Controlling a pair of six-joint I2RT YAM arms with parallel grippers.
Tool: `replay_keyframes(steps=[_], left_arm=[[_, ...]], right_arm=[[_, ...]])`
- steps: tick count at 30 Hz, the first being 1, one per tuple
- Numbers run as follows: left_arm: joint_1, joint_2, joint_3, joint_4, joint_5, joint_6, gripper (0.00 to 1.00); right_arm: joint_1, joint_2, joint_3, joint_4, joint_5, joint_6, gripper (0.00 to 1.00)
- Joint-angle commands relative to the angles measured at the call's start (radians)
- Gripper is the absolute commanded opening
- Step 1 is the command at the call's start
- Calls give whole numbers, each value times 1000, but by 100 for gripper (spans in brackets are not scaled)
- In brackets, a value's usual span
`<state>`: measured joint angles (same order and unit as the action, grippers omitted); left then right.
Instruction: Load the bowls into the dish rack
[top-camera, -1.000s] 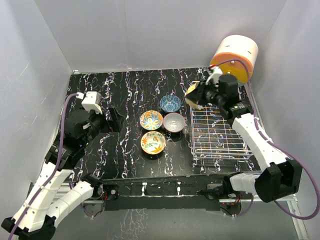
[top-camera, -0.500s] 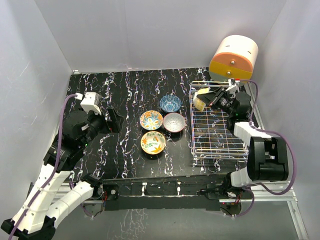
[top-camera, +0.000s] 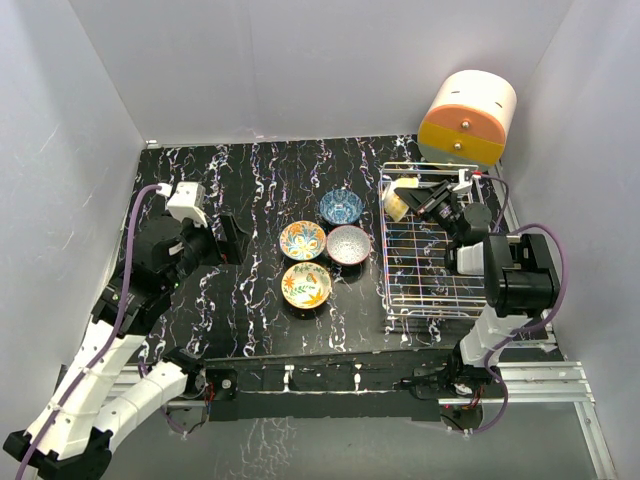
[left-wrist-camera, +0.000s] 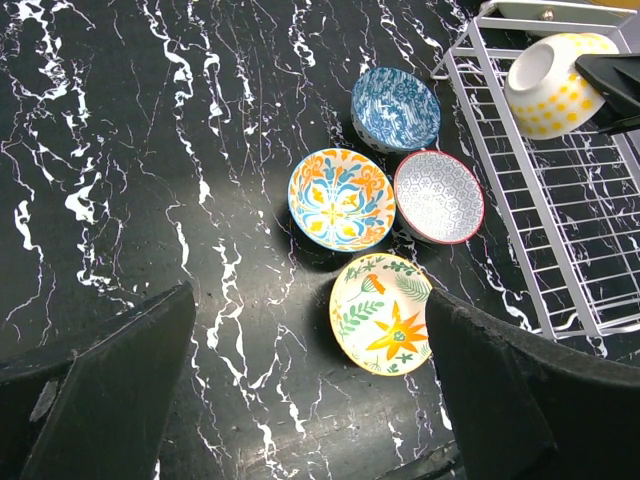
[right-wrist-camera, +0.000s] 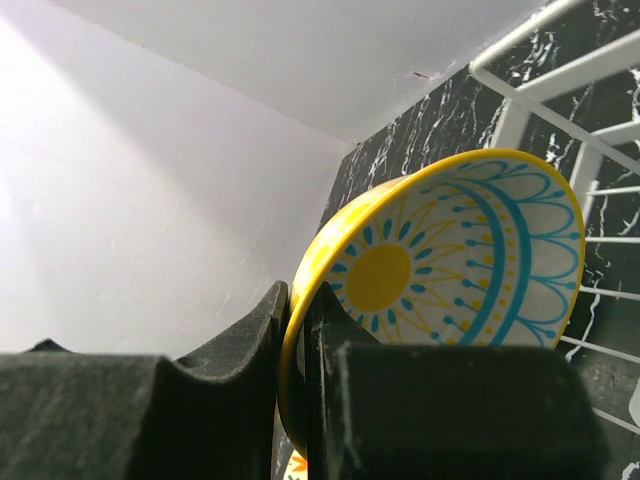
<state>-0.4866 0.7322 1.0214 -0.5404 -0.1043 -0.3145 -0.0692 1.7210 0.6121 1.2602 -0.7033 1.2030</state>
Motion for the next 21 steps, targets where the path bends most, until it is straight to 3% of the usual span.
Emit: replay_keyframes(steps=[1, 10, 21], left_arm=[[-3, 0, 44, -10, 1, 11, 97], [-4, 14, 49, -8, -2, 23, 97], [-3, -4, 36, -16, -10, 20, 97]], right_arm=[[-9, 18, -11, 275, 89, 74, 8], [-10, 73, -1, 175, 137, 27, 8], [-10, 84, -41, 177, 228, 23, 8]])
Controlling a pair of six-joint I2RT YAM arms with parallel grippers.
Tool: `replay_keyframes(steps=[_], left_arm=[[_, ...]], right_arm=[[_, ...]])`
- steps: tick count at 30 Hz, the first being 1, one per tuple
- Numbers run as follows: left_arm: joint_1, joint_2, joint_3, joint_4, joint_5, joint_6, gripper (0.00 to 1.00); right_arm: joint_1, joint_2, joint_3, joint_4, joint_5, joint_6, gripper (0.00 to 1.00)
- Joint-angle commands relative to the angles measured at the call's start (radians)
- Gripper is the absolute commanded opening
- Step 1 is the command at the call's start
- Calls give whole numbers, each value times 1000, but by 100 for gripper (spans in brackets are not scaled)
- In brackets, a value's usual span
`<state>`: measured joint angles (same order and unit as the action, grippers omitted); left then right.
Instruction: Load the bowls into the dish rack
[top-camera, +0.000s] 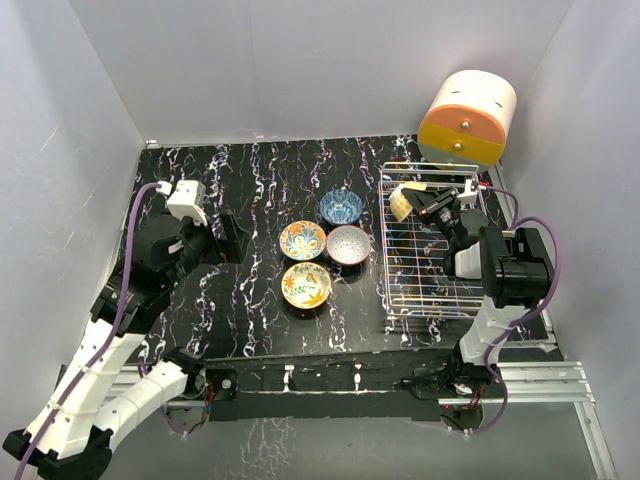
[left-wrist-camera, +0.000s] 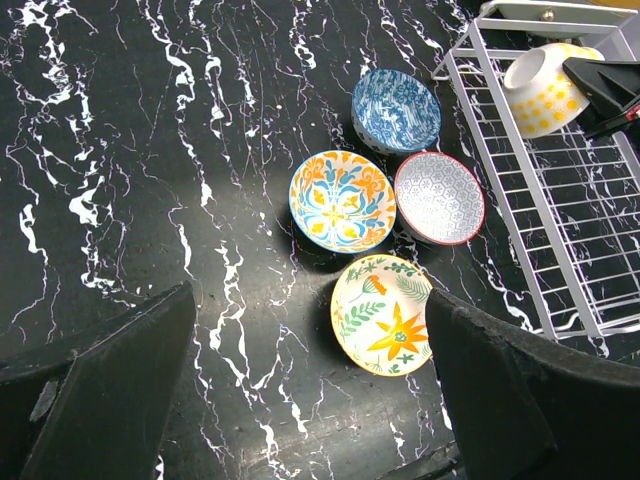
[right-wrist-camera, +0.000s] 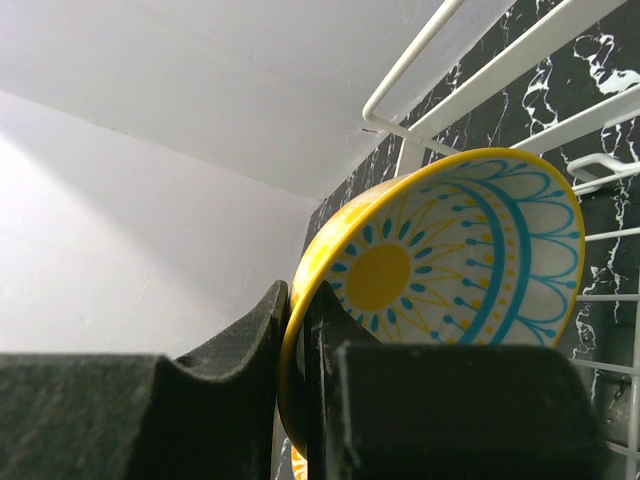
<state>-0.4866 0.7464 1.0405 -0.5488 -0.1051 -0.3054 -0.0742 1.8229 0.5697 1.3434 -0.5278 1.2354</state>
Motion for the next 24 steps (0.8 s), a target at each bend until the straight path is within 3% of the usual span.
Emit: replay_keyframes(steps=[1, 11, 16, 19, 24], left_arm=[[-4, -21, 16, -9, -11, 11, 97], [-4, -24, 19, -12, -11, 14, 97], [-4, -24, 26, -10, -8, 14, 97], [-3, -27, 23, -5, -4, 12, 97], [-3, -34, 22, -13, -1, 9, 97]], right_arm=[[-4, -22, 0, 79, 57, -13, 8], [-2, -157, -30, -191, 141, -68, 8], [-1, -216, 2, -422, 143, -96, 10], [-1, -219, -25, -386, 136, -69, 9], [13, -195, -76, -154, 160, 20, 8]])
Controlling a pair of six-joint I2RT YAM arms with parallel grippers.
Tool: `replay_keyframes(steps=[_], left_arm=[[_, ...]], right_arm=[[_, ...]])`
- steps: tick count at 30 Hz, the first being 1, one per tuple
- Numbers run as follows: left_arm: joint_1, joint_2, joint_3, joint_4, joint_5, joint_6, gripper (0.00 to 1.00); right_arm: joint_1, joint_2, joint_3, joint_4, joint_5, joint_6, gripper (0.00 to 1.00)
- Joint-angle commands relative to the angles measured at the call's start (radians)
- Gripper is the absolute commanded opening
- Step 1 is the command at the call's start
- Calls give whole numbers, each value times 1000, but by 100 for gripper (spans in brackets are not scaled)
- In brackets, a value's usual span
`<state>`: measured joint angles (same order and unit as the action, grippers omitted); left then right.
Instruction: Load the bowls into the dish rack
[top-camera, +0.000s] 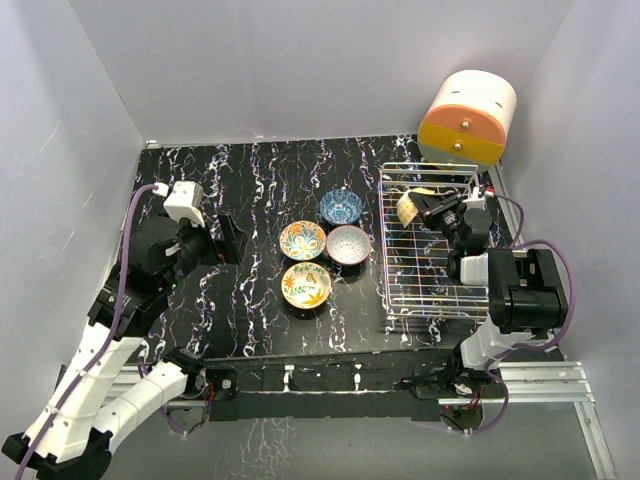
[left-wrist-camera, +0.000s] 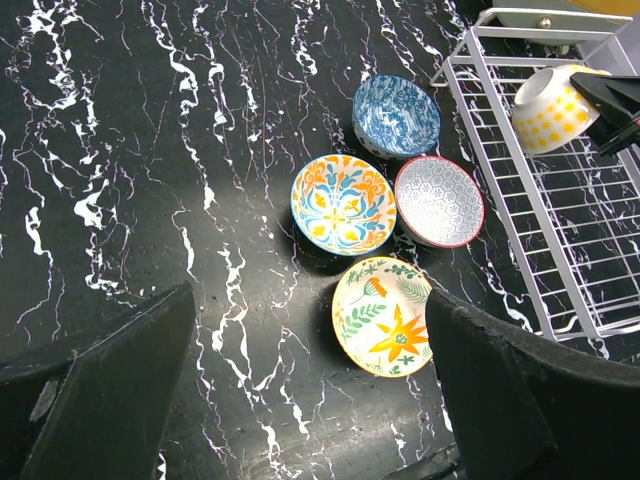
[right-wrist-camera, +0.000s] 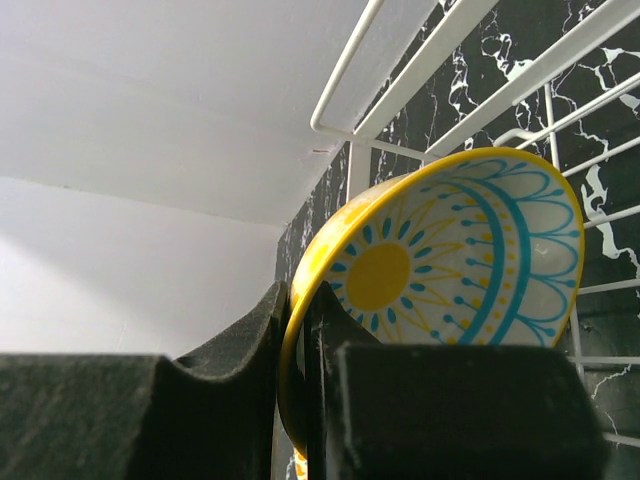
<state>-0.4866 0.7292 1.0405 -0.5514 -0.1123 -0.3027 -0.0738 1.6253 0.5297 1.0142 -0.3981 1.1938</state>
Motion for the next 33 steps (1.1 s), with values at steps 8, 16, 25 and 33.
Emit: replay_keyframes(steps=[8, 16, 25, 33], left_arm=[[-4, -20, 43, -27, -10, 15, 97], [-4, -11, 48, -28, -10, 26, 97], [-4, 1, 52, -28, -19, 37, 97], [-4, -7, 34, -15, -9, 22, 97]], right_arm=[[113, -6, -2, 240, 234, 51, 8], [143, 144, 13, 420, 320, 76, 8], [152, 180, -21, 397, 336, 90, 8], [152, 92, -90, 282, 344, 111, 15]])
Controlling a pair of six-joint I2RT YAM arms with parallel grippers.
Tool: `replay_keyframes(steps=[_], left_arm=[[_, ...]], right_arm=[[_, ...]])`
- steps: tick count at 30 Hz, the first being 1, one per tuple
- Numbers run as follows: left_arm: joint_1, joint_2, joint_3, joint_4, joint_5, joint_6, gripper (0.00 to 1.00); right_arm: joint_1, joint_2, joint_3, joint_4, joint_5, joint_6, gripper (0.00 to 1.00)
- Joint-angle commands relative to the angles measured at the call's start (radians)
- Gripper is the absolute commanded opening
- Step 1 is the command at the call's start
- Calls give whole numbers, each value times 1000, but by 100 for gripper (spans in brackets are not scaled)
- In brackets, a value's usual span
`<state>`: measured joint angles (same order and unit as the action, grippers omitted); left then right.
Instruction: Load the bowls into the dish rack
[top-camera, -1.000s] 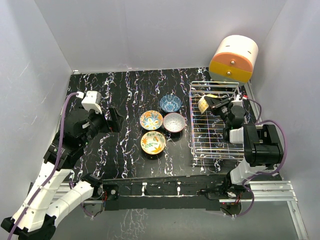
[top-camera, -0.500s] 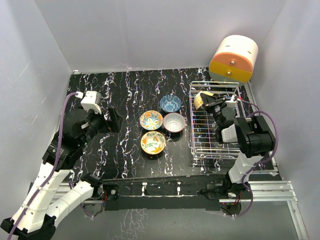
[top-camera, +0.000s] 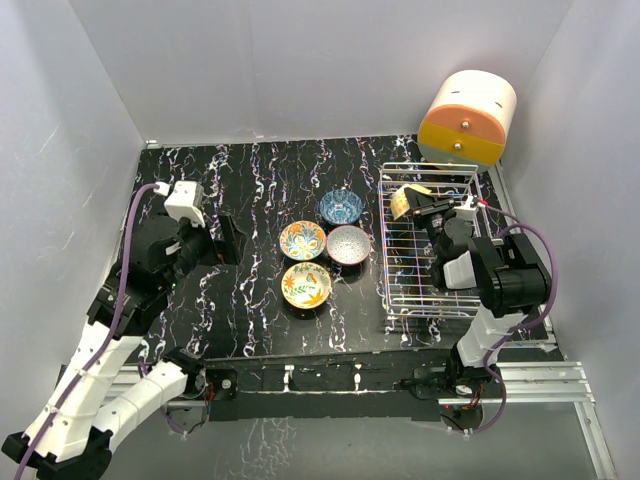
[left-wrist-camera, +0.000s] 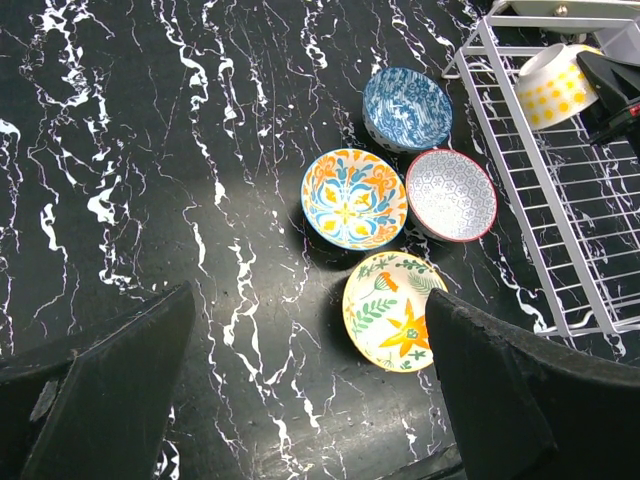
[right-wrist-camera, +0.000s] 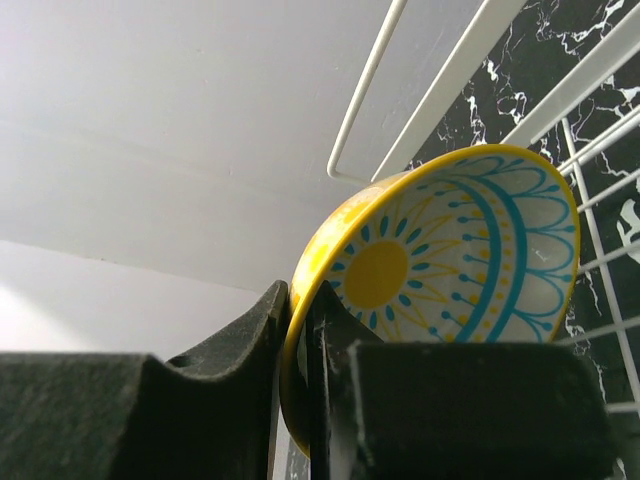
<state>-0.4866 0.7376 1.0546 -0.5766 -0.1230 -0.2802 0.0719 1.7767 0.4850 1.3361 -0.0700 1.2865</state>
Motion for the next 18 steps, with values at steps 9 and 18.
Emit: replay_keyframes(steps=[9, 18], left_arm=[[-3, -29, 23, 1, 4, -10, 97], [-4, -37, 15, 13, 9, -19, 97]], right_arm=[[5, -136, -68, -180, 26, 31, 31], [3, -303, -46, -479, 102, 1, 45]])
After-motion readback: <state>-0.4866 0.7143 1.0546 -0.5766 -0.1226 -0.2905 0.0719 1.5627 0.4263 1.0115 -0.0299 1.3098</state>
